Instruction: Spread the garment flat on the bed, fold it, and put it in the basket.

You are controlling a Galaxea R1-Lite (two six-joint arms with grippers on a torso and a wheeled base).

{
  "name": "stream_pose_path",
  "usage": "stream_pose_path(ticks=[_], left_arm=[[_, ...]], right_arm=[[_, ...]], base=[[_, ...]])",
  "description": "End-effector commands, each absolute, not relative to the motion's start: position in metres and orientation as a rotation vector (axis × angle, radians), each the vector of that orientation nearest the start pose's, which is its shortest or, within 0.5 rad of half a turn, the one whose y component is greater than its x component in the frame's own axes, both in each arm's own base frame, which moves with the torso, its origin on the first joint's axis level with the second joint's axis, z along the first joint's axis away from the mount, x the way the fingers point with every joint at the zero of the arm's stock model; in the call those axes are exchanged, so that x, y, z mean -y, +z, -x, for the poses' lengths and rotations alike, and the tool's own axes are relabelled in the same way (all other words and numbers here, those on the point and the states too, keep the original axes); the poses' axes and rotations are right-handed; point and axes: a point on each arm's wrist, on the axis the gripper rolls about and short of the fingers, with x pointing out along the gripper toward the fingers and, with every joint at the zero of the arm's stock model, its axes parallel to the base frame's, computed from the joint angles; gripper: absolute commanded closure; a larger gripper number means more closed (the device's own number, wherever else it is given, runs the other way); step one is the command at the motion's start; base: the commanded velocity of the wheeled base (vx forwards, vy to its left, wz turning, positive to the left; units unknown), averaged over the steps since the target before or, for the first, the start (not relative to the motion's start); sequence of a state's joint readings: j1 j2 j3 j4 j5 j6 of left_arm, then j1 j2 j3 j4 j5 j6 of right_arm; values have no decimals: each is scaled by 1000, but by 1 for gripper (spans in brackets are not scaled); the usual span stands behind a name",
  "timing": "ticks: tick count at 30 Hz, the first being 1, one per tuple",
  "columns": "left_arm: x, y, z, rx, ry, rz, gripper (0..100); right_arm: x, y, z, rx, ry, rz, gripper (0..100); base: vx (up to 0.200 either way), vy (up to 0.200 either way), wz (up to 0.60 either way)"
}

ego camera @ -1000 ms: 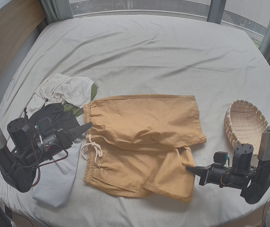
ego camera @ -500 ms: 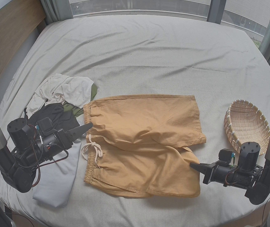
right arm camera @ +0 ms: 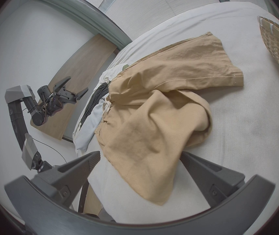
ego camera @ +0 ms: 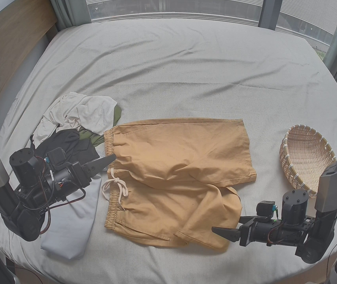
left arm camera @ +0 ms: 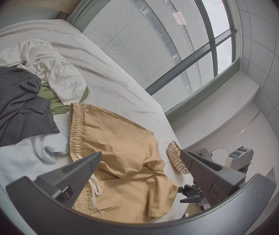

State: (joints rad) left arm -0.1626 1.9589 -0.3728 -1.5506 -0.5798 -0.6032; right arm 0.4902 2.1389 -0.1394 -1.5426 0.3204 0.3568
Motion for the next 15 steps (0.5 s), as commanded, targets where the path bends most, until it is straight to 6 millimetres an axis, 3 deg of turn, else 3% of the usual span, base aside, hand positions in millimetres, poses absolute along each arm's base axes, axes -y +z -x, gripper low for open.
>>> stream_pose_path(ticks=[1,3,15], left_arm=[[59,95,-281,-269,-707,584,0],[61,94,-281,-273,-712,583,0],[62,93,-281,-278,-712,583,0]], right_arm=[[-99,23,-225,-570,587,-323,0],[-85,28,-224,-553,541,-336,0],[-61,31,-224,-540,451,-354,0]], base=[[0,0,0],[0,0,0],[0,0,0]])
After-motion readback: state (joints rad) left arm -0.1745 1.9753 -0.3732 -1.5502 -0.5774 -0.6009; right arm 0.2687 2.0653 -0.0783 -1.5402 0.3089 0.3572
